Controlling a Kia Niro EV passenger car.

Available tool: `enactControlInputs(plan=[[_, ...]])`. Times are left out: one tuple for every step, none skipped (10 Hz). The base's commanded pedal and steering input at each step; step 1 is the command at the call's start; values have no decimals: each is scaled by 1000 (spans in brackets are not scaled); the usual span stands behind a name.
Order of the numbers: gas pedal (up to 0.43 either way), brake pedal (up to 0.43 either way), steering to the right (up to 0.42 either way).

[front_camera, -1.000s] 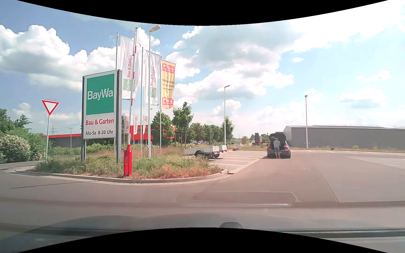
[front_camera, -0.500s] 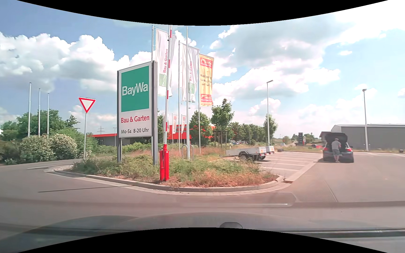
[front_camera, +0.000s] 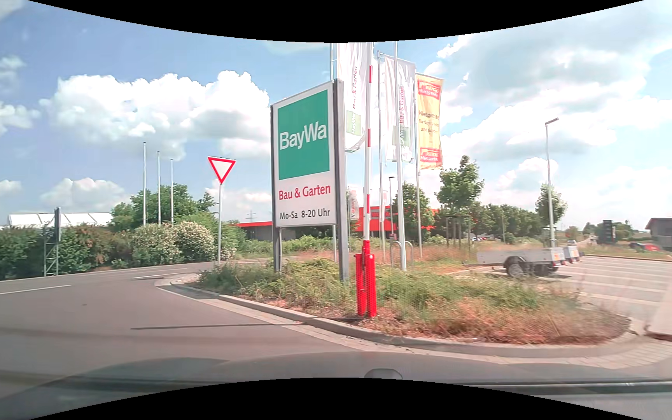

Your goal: Follow the waypoints while adhering to traffic rules and regulations

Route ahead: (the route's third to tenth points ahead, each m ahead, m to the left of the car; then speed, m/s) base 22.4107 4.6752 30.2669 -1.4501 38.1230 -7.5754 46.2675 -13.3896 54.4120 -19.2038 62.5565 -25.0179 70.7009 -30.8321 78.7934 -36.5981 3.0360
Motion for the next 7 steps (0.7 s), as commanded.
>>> enactControlInputs(plan=[[59,0,-633],[59,0,-633],[59,0,-629],[59,0,-621],[59,0,-605],[47,0,-588],[39,0,-570]])
